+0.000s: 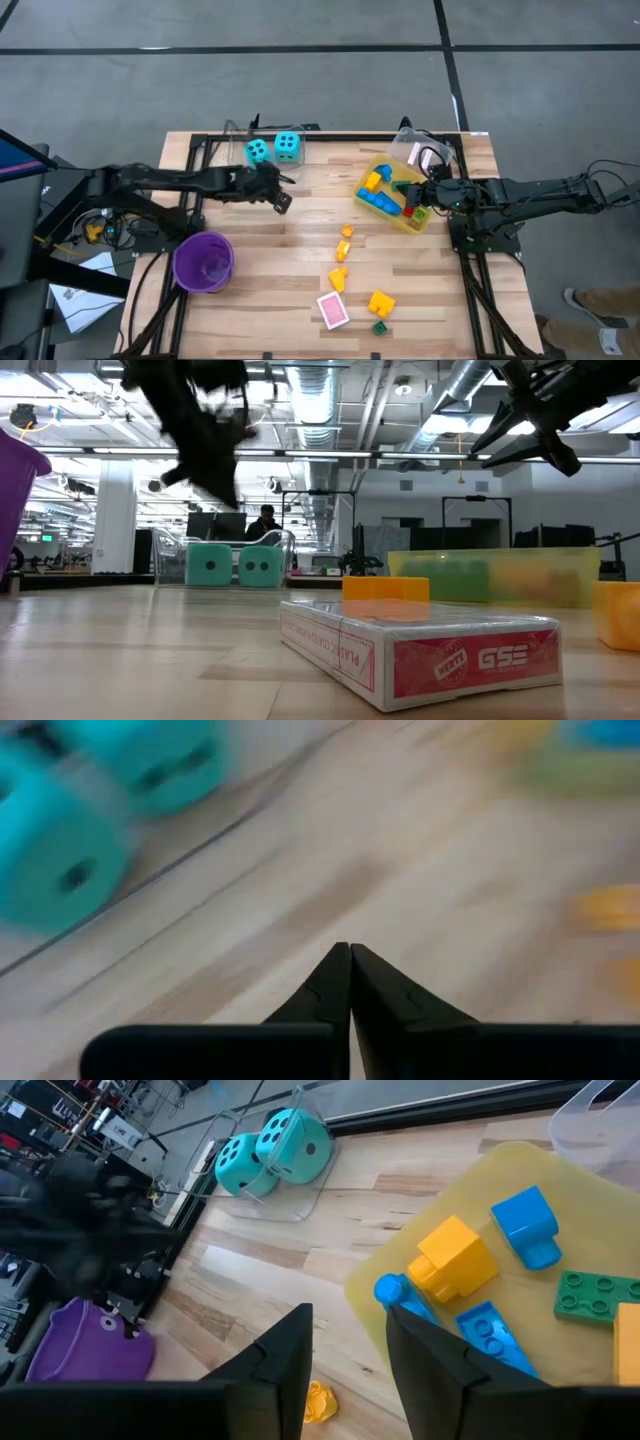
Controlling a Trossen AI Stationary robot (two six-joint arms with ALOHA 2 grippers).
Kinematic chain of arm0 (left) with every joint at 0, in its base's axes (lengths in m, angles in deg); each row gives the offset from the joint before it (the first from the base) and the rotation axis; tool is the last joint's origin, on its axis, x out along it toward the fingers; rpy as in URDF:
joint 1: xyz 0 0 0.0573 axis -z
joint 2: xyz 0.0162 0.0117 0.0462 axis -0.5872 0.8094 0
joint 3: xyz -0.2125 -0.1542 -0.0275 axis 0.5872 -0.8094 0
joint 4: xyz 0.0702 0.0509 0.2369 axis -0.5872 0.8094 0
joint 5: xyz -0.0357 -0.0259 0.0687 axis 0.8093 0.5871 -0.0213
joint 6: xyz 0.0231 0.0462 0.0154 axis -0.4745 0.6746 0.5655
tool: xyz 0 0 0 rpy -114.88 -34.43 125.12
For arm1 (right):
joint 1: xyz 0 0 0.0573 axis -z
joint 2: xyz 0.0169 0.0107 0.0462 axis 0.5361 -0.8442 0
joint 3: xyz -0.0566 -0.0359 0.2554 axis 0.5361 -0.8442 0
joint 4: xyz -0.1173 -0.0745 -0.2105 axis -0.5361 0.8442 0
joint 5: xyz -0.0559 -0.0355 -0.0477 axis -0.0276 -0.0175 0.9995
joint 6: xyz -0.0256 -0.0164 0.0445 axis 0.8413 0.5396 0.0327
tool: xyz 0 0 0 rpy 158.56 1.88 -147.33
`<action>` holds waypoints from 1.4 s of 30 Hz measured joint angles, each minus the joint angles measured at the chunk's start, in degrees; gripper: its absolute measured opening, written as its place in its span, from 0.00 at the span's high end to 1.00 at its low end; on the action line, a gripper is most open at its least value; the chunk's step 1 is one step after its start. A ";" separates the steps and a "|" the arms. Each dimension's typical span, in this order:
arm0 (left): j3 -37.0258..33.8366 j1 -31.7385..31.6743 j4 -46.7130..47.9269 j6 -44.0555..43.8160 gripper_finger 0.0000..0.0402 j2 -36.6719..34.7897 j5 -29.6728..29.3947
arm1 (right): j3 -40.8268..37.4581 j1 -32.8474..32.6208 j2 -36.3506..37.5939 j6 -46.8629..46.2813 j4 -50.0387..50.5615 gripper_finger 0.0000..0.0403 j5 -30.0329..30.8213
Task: Pick & Place Toys
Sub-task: Put the yellow game piece into the yellow bin
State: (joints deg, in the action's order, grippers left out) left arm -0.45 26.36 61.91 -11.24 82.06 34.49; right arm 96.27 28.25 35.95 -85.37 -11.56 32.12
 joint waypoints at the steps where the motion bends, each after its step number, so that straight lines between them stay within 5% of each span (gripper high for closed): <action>1: 0.00 1.29 -2.59 1.68 1.00 -1.61 1.01 | 0.00 0.00 0.00 0.02 0.02 0.69 0.00; 6: 0.07 8.17 -18.73 13.52 0.98 -7.95 12.41 | 0.00 0.05 0.04 0.99 -0.07 0.69 -0.62; 12: 0.50 16.20 -25.78 14.87 0.86 -9.27 14.48 | -0.02 0.07 0.04 1.44 -0.02 0.69 -1.05; 19: 5.89 21.39 -26.23 22.26 0.54 -5.96 13.46 | -0.02 0.07 0.03 1.54 -0.39 0.70 -1.05; 30: 16.94 18.67 -26.80 26.76 0.09 7.31 11.80 | -0.02 0.06 0.04 1.55 -2.57 0.70 -1.60; 38: 18.79 17.36 -25.98 24.40 0.06 20.02 5.43 | -0.02 0.04 0.04 3.13 -2.93 0.70 -5.45; 42: 18.69 17.71 -24.69 10.62 0.08 26.26 4.90 | -0.02 0.05 0.04 4.00 -3.12 0.70 -6.75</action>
State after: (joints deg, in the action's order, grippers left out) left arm 18.25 44.08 37.22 -0.62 108.32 39.39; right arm 96.25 28.30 35.99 -81.37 -14.68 25.37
